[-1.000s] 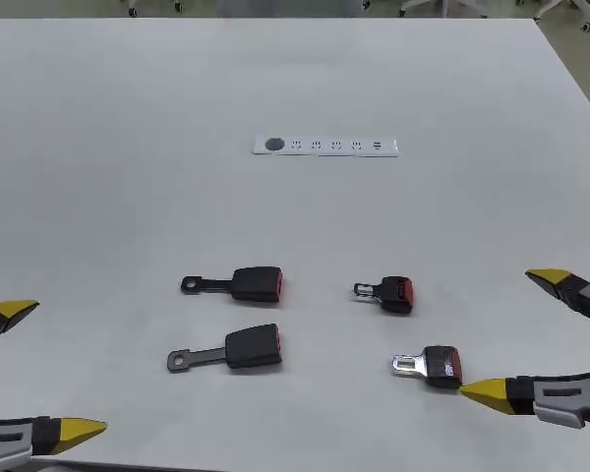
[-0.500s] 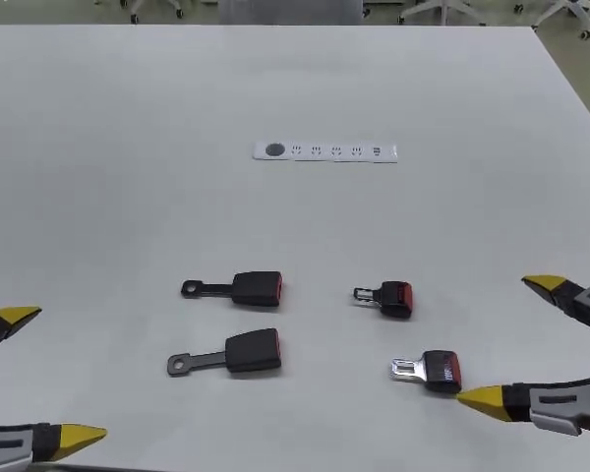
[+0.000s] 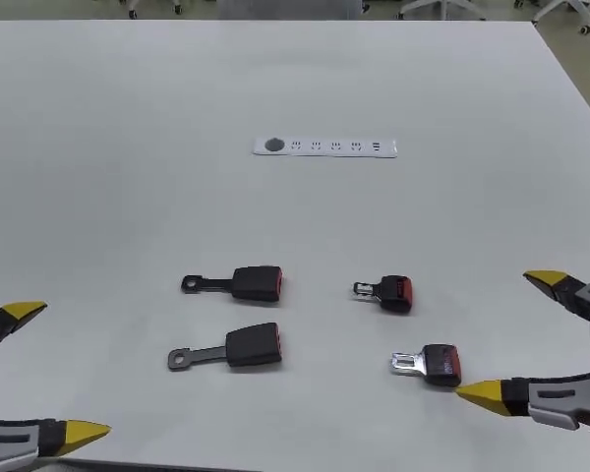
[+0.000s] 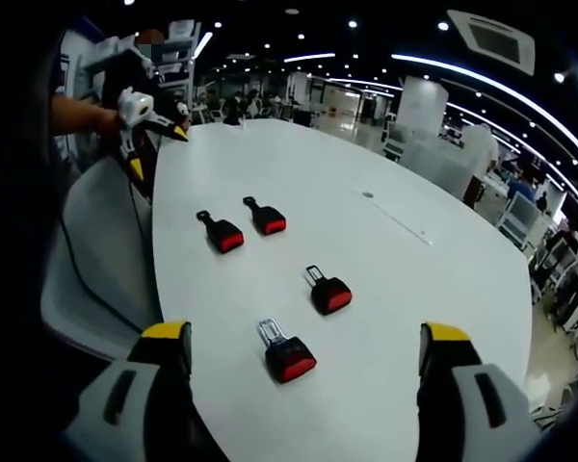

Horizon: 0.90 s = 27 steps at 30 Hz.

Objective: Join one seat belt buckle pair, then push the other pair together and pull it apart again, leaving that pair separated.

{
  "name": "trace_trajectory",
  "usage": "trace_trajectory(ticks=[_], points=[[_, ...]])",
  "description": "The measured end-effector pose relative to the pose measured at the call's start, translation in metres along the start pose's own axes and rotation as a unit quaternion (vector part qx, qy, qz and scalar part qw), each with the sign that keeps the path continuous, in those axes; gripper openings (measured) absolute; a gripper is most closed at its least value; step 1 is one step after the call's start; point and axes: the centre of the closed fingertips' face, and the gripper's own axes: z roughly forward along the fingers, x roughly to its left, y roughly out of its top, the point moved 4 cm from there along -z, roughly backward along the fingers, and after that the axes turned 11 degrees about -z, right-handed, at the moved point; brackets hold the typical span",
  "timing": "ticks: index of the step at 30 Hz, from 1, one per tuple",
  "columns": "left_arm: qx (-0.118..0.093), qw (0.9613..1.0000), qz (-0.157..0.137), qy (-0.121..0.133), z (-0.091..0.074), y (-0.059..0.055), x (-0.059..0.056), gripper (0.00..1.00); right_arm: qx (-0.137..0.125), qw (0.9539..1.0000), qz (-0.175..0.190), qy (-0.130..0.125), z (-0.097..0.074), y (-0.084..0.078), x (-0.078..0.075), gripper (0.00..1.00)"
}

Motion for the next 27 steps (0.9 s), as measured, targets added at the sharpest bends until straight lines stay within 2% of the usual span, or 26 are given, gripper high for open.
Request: trace_trajectory(ticks=[7, 17, 27], points=[[0.006, 1.0000, -0.002, -0.003, 0.001, -0.001, 0.001, 0.95, 0.004, 1.0000, 0.002, 0.006, 0.001, -0.001, 0.002, 0.99], [0.013, 0.9999, 0.002, -0.008, 0.008, -0.002, -0.001, 1.00, 0.006, 1.0000, 0.002, 0.000, 0.002, -0.001, 0.002, 1.00], [0.014, 0.9999, 0.007, -0.006, 0.011, -0.001, -0.003, 1.00, 0.005, 1.0000, 0.002, -0.003, 0.003, -0.002, 0.002, 1.00]])
